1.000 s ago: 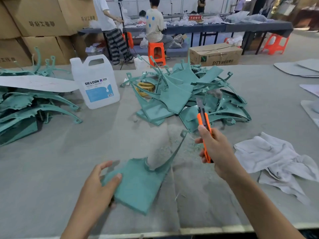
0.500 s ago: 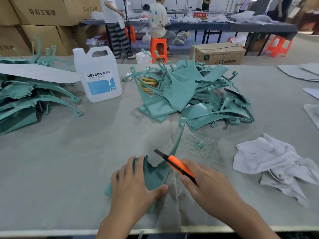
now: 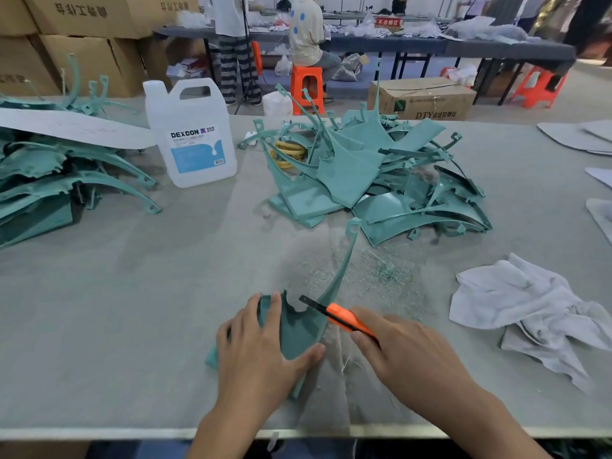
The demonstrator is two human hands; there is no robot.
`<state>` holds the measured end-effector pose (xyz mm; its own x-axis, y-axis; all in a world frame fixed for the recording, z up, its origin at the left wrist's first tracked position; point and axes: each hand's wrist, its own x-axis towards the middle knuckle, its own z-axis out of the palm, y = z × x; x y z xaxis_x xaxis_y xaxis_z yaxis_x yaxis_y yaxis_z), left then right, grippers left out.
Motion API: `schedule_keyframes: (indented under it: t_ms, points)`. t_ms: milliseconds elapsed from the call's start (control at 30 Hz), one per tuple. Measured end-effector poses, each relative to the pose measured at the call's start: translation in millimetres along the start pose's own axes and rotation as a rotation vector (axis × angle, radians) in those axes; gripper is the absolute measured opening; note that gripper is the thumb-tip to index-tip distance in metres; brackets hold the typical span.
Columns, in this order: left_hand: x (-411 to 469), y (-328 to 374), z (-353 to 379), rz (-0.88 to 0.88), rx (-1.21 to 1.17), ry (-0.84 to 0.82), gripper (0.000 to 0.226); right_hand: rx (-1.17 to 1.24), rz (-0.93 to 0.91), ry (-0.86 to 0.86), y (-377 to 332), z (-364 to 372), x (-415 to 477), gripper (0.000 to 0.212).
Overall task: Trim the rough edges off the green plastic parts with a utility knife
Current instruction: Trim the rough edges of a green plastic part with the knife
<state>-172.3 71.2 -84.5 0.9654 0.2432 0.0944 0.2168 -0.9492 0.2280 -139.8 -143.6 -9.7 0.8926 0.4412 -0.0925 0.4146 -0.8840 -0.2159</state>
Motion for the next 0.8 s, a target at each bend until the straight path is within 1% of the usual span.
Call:
schedule_keyframes:
  t_ms: [167, 267, 433, 533, 600, 633, 700, 800]
  points:
    - [1.7, 0.0, -0.3, -0.003, 0.005, -0.009, 0.120, -0.161, 0.007, 0.076, 12.6, -19.3, 16.7, 0.039]
    - [4.3, 1.0, -3.0, -0.008, -0.002, -0.019, 0.119, -0.274, -0.015, 0.130, 26.1, -45.9, 37.2, 0.035]
    - [5.7, 2.9, -6.4, -0.008, -0.013, -0.037, 0.117, -0.458, -0.003, 0.272, 37.7, -77.4, 58.9, 0.033]
    - [4.5, 2.0, -6.9, -0.001, -0.007, -0.030, 0.116, -0.499, 0.010, 0.281, 31.5, -79.9, 55.9, 0.034]
    - [3.7, 2.0, -6.5, 0.000, -0.001, -0.024, 0.116, -0.508, -0.009, 0.291, 24.7, -78.0, 47.7, 0.038]
    - [3.7, 2.2, -5.8, -0.002, 0.001, -0.020, 0.116, -0.486, -0.031, 0.282, 20.0, -77.6, 42.7, 0.040]
    - [3.7, 3.2, -4.2, -0.010, 0.004, -0.011, 0.116, -0.413, -0.088, 0.204, 7.9, -77.7, 32.8, 0.039]
    - [3.7, 3.5, -1.9, -0.025, -0.005, -0.010, 0.117, -0.411, -0.181, 0.041, -10.6, -72.9, 25.1, 0.025]
